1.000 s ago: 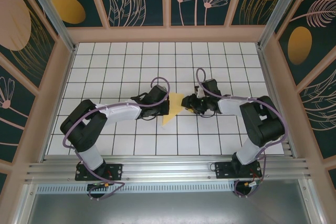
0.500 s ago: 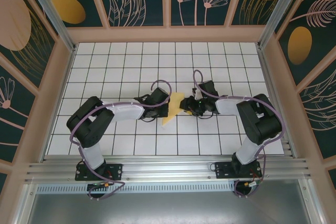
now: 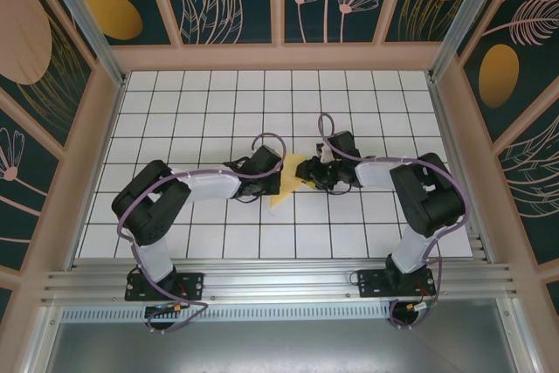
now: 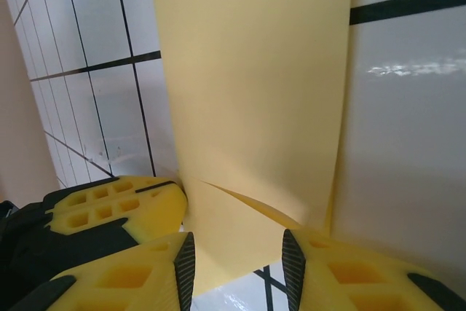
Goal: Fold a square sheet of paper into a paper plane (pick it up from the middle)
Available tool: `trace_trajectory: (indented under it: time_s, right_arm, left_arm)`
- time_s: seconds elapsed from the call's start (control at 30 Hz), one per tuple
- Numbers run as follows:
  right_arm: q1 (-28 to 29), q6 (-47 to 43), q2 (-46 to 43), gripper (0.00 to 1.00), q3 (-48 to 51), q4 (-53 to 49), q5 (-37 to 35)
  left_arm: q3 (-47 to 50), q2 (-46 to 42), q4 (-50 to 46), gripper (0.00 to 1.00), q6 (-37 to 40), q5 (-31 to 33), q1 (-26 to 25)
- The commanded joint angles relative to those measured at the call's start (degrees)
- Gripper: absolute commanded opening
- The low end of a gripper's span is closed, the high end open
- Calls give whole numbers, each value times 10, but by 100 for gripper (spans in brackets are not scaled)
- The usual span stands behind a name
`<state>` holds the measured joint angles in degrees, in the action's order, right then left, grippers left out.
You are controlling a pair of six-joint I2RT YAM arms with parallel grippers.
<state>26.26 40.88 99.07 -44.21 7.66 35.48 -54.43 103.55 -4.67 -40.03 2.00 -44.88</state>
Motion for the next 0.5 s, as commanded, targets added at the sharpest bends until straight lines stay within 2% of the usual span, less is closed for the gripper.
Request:
trace_trajectory:
  time_s: [0.0,0.13,0.3,0.47]
  right_arm:
    - [5,-4,17,39,-22,25,30]
    - [8,-6,28,39,-20,18,25]
    - [3,-3,-8,39,-15,-18,-42]
    - [-13,15,-30,41,5,-18,-79]
  left_arm:
    - [9,16,-3,0,9,-7,4]
    - [6,15,-4,0,12,-6,4]
    - [10,15,-8,0,11,-2,5]
    - [20,14,-7,0,9,-4,5]
